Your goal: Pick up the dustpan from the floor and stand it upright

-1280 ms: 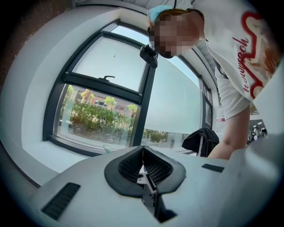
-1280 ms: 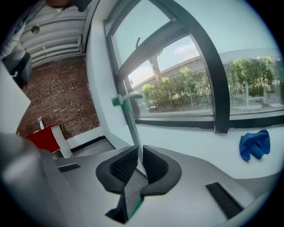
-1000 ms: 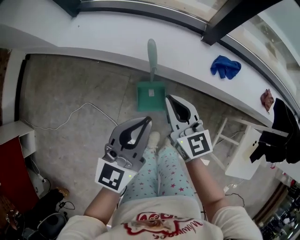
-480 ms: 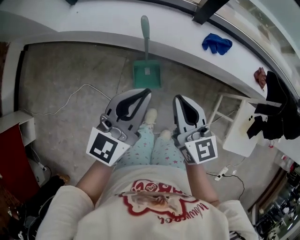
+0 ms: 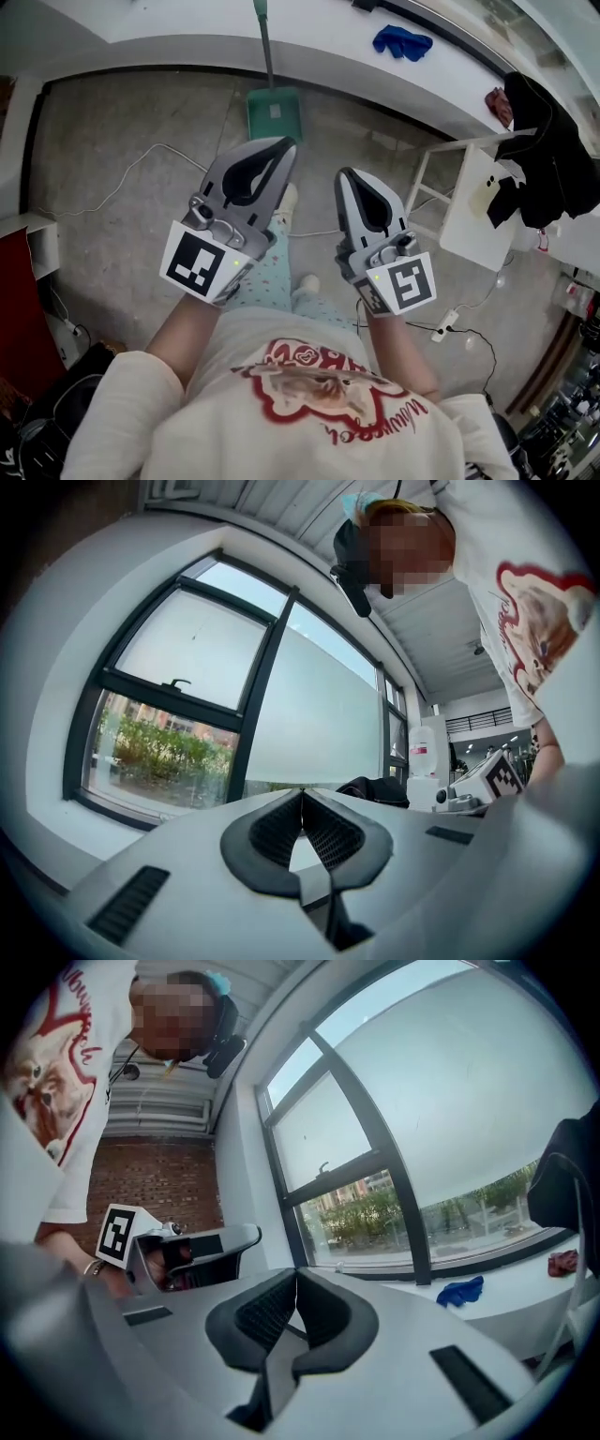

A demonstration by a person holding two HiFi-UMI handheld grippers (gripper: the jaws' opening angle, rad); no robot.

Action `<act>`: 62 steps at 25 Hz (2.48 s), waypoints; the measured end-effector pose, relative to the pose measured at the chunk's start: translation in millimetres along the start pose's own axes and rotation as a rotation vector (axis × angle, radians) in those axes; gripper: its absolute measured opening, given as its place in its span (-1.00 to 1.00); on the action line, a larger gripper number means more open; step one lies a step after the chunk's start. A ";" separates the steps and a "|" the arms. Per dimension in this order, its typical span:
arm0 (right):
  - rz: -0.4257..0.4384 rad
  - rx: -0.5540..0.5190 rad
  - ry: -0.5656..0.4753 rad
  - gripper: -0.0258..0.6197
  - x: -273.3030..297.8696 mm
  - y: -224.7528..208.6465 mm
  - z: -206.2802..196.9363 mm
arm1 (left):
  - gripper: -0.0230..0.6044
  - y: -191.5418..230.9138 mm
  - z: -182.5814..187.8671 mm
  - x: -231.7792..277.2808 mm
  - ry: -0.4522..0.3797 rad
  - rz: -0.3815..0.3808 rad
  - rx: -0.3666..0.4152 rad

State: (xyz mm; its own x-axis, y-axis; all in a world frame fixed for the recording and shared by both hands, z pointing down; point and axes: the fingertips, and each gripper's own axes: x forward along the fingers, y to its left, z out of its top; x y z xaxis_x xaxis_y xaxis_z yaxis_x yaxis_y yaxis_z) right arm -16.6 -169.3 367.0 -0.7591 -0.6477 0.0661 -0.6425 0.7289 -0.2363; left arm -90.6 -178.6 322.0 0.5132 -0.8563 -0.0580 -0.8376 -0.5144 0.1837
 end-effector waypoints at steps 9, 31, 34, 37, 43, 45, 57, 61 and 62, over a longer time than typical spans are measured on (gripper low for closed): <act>0.070 -0.001 0.000 -0.84 -208.1 117.7 18.7 | -0.86 -199.1 37.8 -123.6 -0.021 -0.009 0.052; 0.116 -0.054 -0.056 -0.84 -314.8 309.6 14.6 | -0.86 -305.3 106.8 -340.3 -0.126 -0.041 0.088; 0.076 -0.037 -0.072 -0.84 -331.4 355.9 5.8 | -0.86 -326.2 94.7 -394.9 -0.095 -0.083 0.101; 0.066 -0.034 -0.079 -0.84 -344.8 392.7 6.4 | -0.86 -340.3 82.2 -429.4 -0.051 -0.121 0.077; 0.113 -0.061 -0.073 -0.84 -367.2 429.2 16.7 | -0.86 -359.9 93.2 -460.2 -0.073 -0.132 0.073; 0.126 -0.063 -0.086 -0.84 -368.8 435.7 25.2 | -0.86 -363.0 98.5 -465.7 -0.076 -0.122 0.073; 0.163 -0.133 -0.114 -0.84 -389.7 452.7 47.4 | -0.86 -387.0 108.8 -471.9 -0.105 -0.114 0.083; 0.163 -0.162 -0.146 -0.84 -400.5 447.0 59.1 | -0.86 -395.8 114.1 -469.4 -0.116 -0.104 0.095; 0.163 -0.169 -0.151 -0.84 -402.9 446.0 60.0 | -0.86 -397.6 114.3 -468.9 -0.115 -0.102 0.098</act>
State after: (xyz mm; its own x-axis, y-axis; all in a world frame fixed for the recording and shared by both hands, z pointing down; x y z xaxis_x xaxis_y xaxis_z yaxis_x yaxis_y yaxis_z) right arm 9.0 403.5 176.7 -0.8378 -0.5352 -0.1080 -0.5311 0.8447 -0.0663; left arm -19.6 422.3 163.9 0.5763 -0.7962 -0.1845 -0.7994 -0.5960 0.0750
